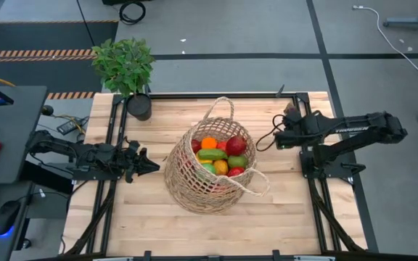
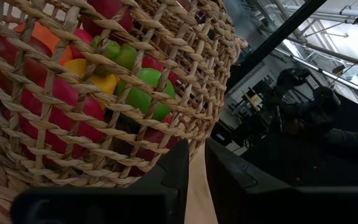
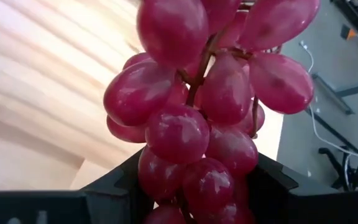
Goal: Build produce basket
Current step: Put the violet grapes into the brown basket, then return to home position
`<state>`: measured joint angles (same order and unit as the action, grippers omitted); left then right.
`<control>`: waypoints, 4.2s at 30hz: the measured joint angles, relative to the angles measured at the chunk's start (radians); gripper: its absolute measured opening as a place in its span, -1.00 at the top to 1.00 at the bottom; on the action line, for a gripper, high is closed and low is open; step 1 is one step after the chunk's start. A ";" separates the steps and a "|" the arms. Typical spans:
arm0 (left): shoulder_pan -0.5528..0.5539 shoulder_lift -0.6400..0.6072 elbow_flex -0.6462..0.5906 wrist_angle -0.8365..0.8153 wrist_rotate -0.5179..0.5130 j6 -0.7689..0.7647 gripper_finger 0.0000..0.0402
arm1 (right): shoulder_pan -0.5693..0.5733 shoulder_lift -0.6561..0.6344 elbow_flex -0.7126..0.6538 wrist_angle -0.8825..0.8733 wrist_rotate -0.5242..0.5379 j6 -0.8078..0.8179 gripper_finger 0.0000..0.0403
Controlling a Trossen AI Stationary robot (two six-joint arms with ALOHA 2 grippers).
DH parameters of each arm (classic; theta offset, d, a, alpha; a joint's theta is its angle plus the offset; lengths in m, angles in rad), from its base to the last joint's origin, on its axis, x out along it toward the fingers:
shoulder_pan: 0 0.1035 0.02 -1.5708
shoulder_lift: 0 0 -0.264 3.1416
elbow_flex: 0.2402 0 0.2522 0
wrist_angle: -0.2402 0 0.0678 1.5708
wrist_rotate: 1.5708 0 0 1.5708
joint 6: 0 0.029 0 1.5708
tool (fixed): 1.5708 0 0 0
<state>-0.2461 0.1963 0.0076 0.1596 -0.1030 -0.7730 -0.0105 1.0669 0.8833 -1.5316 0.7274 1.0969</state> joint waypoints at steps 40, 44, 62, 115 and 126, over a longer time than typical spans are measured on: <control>0.000 0.000 0.000 0.000 0.000 0.000 0.69 | -0.332 0.034 0.178 1.643 -1.159 -0.414 0.04; 0.000 0.000 0.000 0.000 0.000 0.000 0.69 | -0.243 0.094 0.178 1.632 -1.085 -0.424 0.04; 0.000 0.000 0.000 0.000 0.000 0.000 0.69 | -0.005 0.397 0.177 1.362 -1.089 -0.362 0.04; 0.000 0.000 0.000 0.000 0.000 0.000 0.72 | -0.175 0.233 0.176 1.239 -1.417 -0.316 -0.96; 0.000 0.000 0.000 0.000 0.000 0.000 0.69 | -0.279 -0.092 0.110 1.237 -1.189 -0.438 -0.82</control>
<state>-0.2462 0.1959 0.0078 0.1597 -0.1031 -0.7731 -0.2899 0.9750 0.9938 -0.2941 -0.4620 0.6589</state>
